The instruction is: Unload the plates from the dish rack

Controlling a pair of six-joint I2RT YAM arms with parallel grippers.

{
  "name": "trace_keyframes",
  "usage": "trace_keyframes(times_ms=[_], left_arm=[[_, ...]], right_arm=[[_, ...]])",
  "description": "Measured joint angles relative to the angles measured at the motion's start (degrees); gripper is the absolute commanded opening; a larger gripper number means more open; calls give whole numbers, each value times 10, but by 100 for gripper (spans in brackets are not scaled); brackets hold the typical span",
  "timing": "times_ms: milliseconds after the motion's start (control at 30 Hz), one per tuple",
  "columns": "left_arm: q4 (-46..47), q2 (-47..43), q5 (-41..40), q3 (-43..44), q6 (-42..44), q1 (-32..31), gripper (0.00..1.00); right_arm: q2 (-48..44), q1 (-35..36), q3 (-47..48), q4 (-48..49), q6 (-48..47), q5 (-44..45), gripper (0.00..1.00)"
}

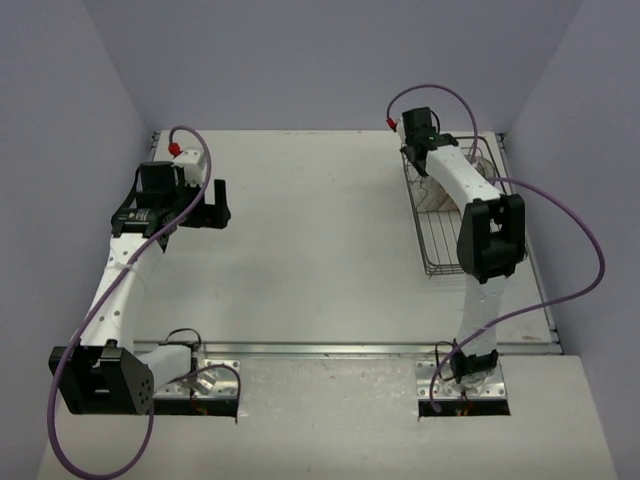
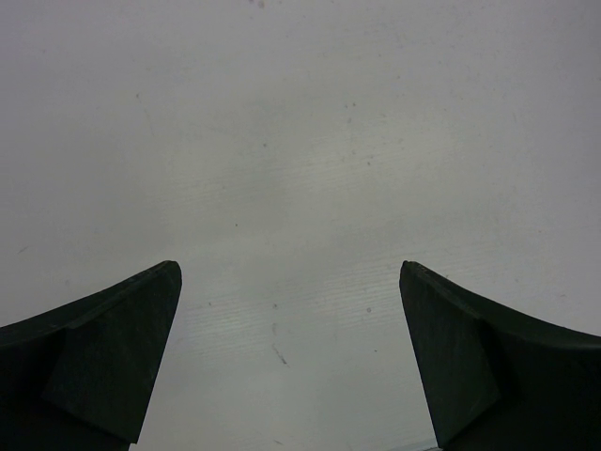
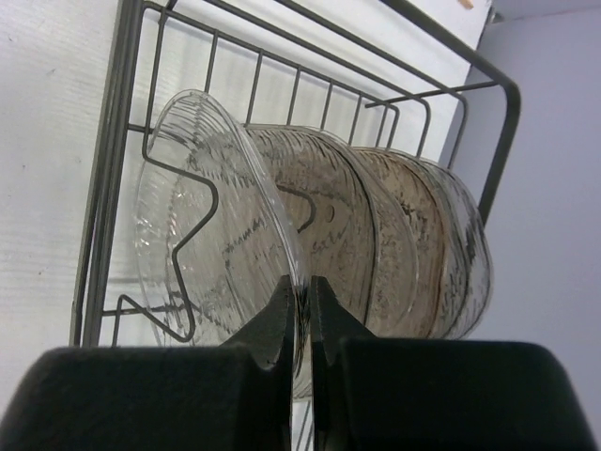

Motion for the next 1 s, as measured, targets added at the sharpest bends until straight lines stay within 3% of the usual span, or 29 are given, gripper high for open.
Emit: trace_keyframes(times_ms=[367,500,633,733,867,1000], left_arm=[[0,0,-10,0,-3,0,100],[5,-11,27,0,-8,0,100],[30,-56,127,0,-14,0,100],[53,-85,193,5,-25,0,100],[70,-75,246,25,-40,-12,95],[76,-36,247,39,-49,-79,87]], right_arm=[[-114,19,-6,89,-102,63,0],[-143,18,58,53,-84,39,0],[-180,18,111,-21,-10,-74,0],[-218,19,107,-82,52,-210,0],[-268,28,19,-106,139,-382,0],[-279,64,-70,-111,198,-487,0]])
